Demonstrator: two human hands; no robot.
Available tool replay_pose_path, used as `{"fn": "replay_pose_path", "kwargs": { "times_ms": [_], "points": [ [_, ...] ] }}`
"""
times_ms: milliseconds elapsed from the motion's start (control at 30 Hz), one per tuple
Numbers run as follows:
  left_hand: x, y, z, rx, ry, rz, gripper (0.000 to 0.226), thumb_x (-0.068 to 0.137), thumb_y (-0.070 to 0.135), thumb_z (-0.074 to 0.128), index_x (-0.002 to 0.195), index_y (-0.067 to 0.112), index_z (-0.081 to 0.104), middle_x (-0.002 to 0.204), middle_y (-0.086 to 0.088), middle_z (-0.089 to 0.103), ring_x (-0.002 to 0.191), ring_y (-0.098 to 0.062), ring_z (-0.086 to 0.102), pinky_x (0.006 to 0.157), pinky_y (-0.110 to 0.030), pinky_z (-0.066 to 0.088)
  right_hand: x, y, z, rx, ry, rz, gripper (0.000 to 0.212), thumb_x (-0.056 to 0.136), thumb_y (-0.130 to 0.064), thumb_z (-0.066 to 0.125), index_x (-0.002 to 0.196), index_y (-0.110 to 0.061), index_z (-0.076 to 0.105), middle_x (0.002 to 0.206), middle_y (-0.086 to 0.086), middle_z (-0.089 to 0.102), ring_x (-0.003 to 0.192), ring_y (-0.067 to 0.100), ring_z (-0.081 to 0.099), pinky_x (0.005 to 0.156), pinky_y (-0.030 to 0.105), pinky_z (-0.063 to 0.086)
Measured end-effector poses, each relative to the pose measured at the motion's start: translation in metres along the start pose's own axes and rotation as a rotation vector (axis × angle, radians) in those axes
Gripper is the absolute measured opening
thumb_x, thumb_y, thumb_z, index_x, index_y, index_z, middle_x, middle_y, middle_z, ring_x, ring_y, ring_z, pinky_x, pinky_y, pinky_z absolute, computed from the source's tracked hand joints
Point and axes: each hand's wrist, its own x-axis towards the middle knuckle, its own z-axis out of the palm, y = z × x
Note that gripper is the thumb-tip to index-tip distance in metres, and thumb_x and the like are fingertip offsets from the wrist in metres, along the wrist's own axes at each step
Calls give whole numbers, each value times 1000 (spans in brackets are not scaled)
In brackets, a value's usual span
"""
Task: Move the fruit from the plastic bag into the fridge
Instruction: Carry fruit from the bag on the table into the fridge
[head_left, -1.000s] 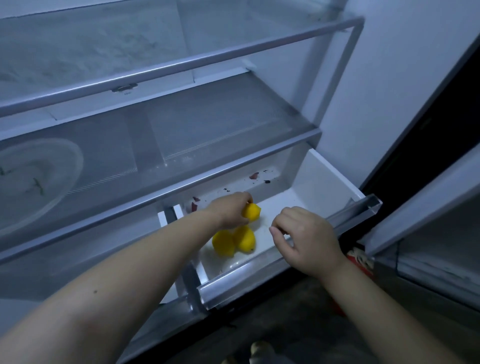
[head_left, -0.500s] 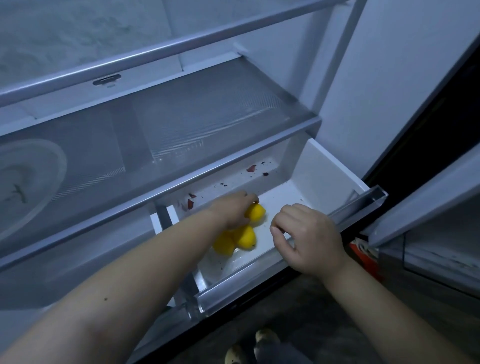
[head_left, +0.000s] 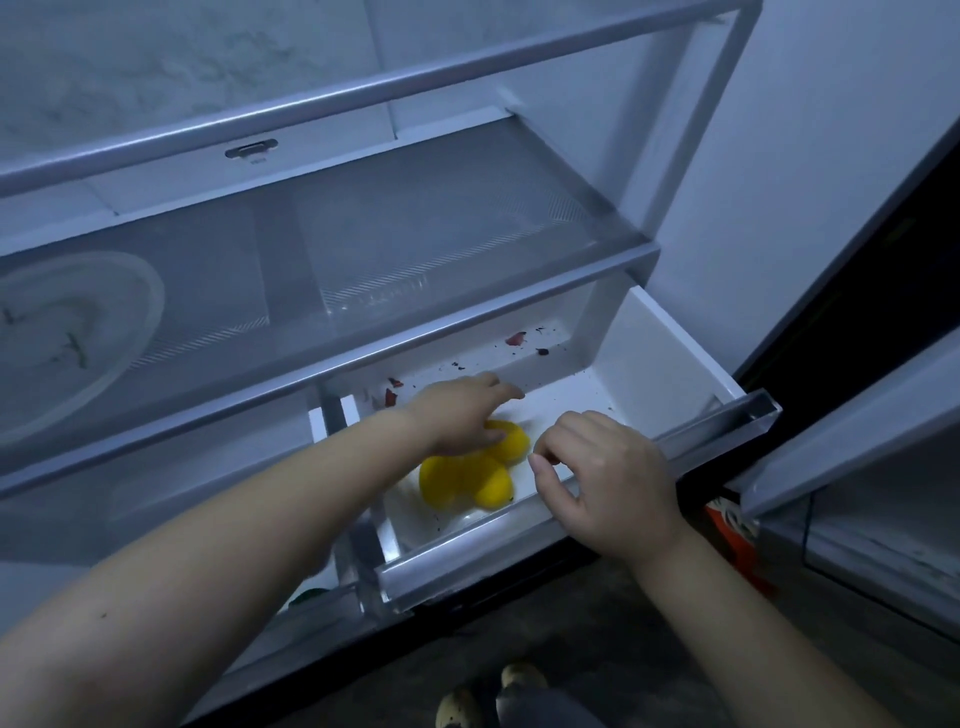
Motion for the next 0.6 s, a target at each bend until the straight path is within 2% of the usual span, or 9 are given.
{"fn": "replay_pose_path", "kwargs": {
  "times_ms": [133,233,333,467,600],
  "points": [
    [-46,14,-27,-116,114,-30,55,90,45,52,141,35,33,142,9,38,124,-13,43,95,-32,42,1,-5,-3,15,-32,1,21,88,-33,49,78,-20,62,78,-7,59,73,11,52,55,22,36],
    [-84,25,-36,-142,260,-102,52,90,49,48,139,36,35,140,11,41,124,-11,43,97,-35,43,2,-5,-2,14,-59,-2,22,89,-34,47,85,-22,64,83,-8,60,77,10,53,57,19,32],
    [-124,35,-33,-134,403,-234,50,91,52,41,137,33,39,137,10,44,123,-12,45,94,-33,43,2,-4,0,31,-63,-19,23,90,-34,46,87,-21,64,84,-6,62,77,12,54,56,22,36],
    [-171,53,-15,-12,544,-394,55,90,50,36,136,22,45,133,0,51,118,-20,49,94,-36,41,0,-5,0,29,-78,-29,26,92,-35,43,87,-21,65,86,-6,63,79,15,55,56,26,39],
    [-216,65,11,-7,623,-621,57,91,49,34,138,17,42,135,-7,49,122,-25,46,97,-42,40,4,-15,0,67,-127,-2,26,91,-38,44,91,-22,64,90,-7,63,85,16,56,63,32,45]
  ]
}}
